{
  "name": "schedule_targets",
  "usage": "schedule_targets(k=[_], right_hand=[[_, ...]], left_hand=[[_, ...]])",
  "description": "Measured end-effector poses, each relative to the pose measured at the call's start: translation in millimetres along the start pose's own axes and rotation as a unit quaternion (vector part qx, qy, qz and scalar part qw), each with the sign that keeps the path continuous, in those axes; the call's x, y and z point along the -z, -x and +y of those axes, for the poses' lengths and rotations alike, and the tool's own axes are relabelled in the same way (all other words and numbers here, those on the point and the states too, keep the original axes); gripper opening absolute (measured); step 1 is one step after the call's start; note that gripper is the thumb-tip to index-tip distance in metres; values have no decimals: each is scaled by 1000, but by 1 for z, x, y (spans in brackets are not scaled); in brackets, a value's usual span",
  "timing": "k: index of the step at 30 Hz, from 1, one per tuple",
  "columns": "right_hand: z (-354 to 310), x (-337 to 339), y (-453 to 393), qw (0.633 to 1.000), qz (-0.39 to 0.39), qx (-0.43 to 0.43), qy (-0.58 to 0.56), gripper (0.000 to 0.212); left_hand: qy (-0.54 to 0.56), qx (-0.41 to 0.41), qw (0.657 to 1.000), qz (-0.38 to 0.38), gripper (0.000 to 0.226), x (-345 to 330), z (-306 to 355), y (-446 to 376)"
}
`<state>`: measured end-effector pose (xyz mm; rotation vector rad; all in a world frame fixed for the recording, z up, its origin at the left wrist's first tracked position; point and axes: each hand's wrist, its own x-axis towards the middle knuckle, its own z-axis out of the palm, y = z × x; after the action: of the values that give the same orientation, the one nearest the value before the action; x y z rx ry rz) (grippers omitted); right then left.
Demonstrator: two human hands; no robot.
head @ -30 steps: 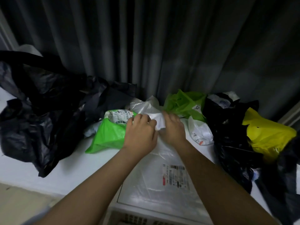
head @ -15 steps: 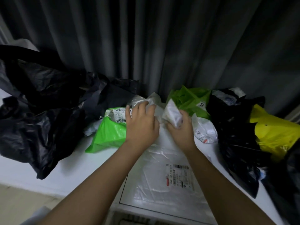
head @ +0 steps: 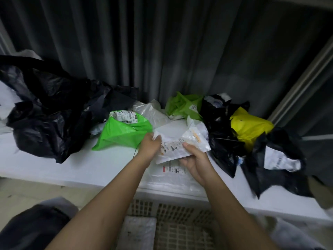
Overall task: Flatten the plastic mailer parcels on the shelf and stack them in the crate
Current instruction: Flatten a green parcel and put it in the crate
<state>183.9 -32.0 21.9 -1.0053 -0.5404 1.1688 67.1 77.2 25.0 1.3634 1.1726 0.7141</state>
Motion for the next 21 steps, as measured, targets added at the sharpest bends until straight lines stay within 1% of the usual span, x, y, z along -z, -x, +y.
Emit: schedule_targets(k=[1,3,5,7,9,10,12,14,17,19,21], right_hand=[[-3,2,11,1000,1,-6,13,43],[-9,9,26,1000,6,-9,21,32],[-13,18,33,998,40,-2,44,38],[-14,27,33,990,90,12,110,40],[-14,35,30,968,136,31,209,28],[-13,36,31,955,151,37,254,23],[-9,38,31,940,145,50,306,18],[-1,40,30,933,147,54,325,17],[14,43,22,929,175,54,322,22],[22,47,17,926,192,51,320,26],[28,50,12,915,219,45,336,28]], left_hand=[[3,-1,1000,11,30,0,-3,5],[5,-9,1000,18,20,2,-8,12],[3,-14,1000,11,12,4,-9,20],[-15,-22,1000,-4,11,7,-13,22],[-34,-38,999,-20,9,10,-16,25],[-39,-45,998,-24,8,10,-18,26],[-46,-58,997,-31,10,11,-22,27],[-63,-72,995,-30,9,11,-24,29],[-85,-83,993,-13,11,10,-34,24],[-100,-75,992,1,11,10,-45,17],[-120,-58,991,14,14,9,-55,9]])
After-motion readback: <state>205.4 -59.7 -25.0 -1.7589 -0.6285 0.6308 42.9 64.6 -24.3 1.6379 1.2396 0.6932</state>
